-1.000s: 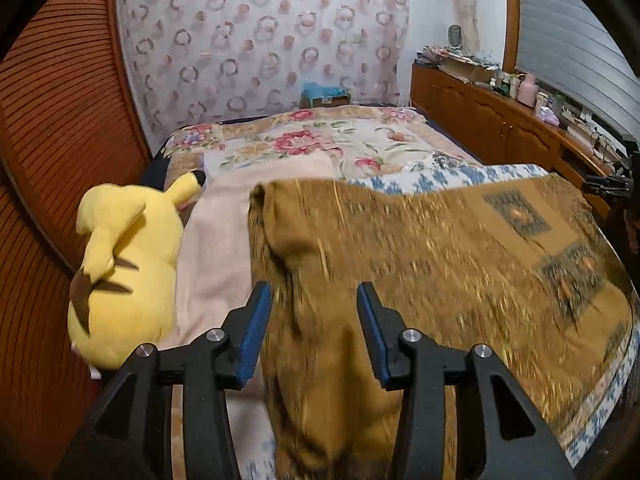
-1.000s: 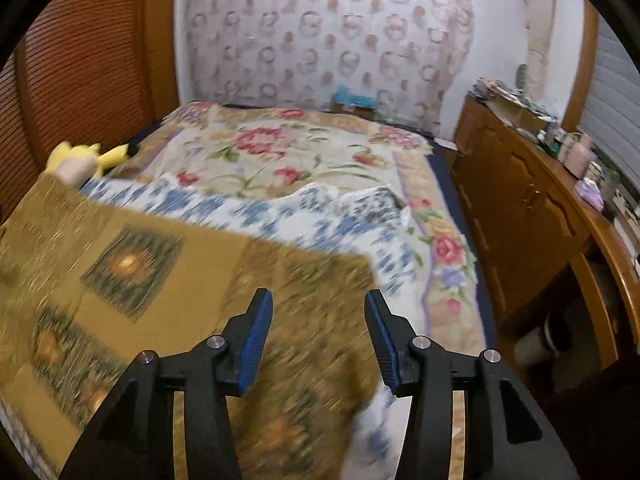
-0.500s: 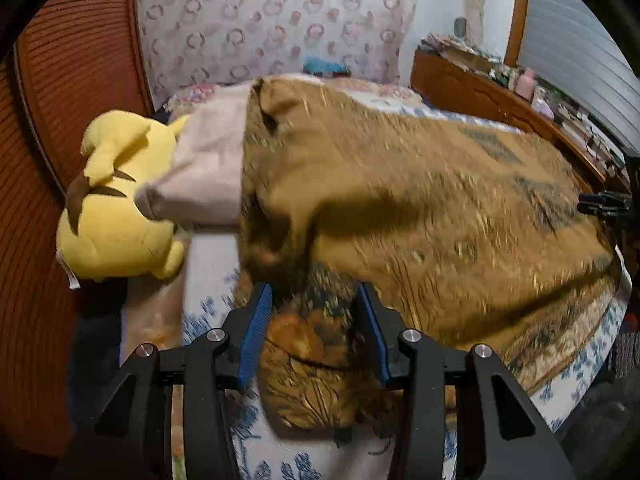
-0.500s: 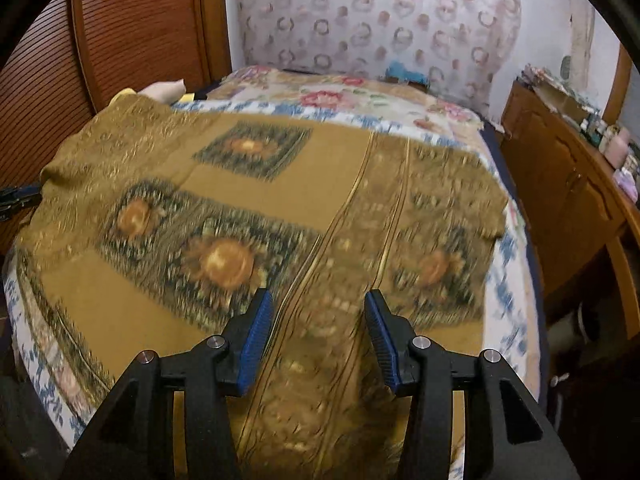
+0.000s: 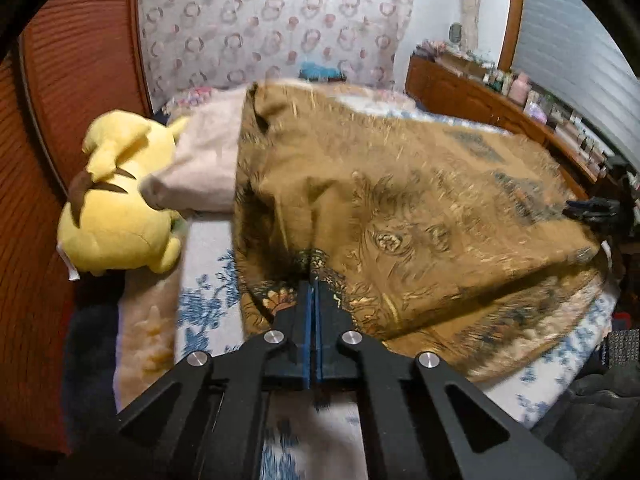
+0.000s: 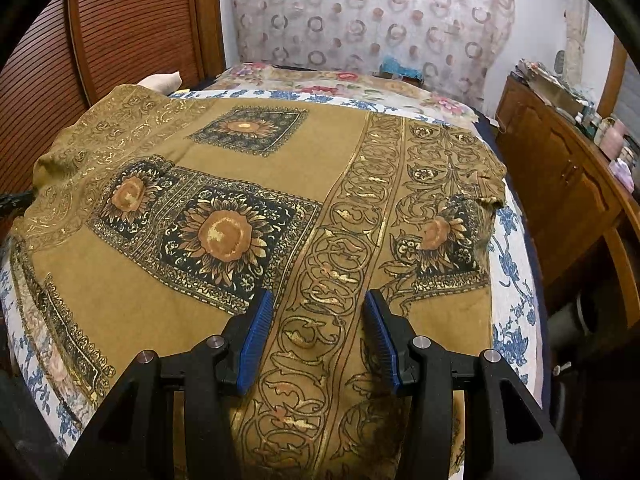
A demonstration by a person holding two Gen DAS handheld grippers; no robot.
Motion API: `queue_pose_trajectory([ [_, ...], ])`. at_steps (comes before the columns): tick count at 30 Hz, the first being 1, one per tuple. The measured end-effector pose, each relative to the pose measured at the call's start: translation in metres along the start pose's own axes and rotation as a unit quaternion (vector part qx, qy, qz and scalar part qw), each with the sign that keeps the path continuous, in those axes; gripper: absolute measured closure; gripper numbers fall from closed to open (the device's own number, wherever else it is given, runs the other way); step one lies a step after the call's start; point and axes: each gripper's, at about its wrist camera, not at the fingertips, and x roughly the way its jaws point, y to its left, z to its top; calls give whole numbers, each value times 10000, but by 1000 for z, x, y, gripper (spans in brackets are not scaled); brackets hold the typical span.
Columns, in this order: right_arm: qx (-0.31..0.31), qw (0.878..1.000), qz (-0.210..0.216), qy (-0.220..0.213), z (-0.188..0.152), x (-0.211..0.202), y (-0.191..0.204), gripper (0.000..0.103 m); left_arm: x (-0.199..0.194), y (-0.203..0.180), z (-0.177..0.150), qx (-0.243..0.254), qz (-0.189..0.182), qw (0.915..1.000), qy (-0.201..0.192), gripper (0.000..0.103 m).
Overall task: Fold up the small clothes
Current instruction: 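Lay the shirt flat and smooth it with both tools, then move the left tool to the shirt's side edge and grasp it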
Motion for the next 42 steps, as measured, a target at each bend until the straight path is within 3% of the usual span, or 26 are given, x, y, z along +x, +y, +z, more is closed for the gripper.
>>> queue_pose_trajectory([
  [3,25,10000,-8,23,0,-3,1,53,-20,-1,-1,-26,-103,9999,-58,102],
  [7,-11,10000,-1,32,-5,-7,3,53,-20,-8,1,93,10,10000,-18,101],
  [9,5,10000,-17,-4,-8,-8,3,53,-16,-7,2,107,46,9999,-16,96],
  [11,29,10000,-33,-25,-9,-9,3,53,-14,-5,4,72,90,9999,-32,75],
  [13,30,10000,-49,-72,-11,-10,4,52,-10,-2,5,27,96,9999,-51,63],
  [20,37,9998,-33,-200,-18,-12,3,50,-2,1,6,-51,336,9994,-41,42],
  [42,6,9998,-24,-214,-18,-11,4,45,28,19,-6,-354,415,9981,296,37],
])
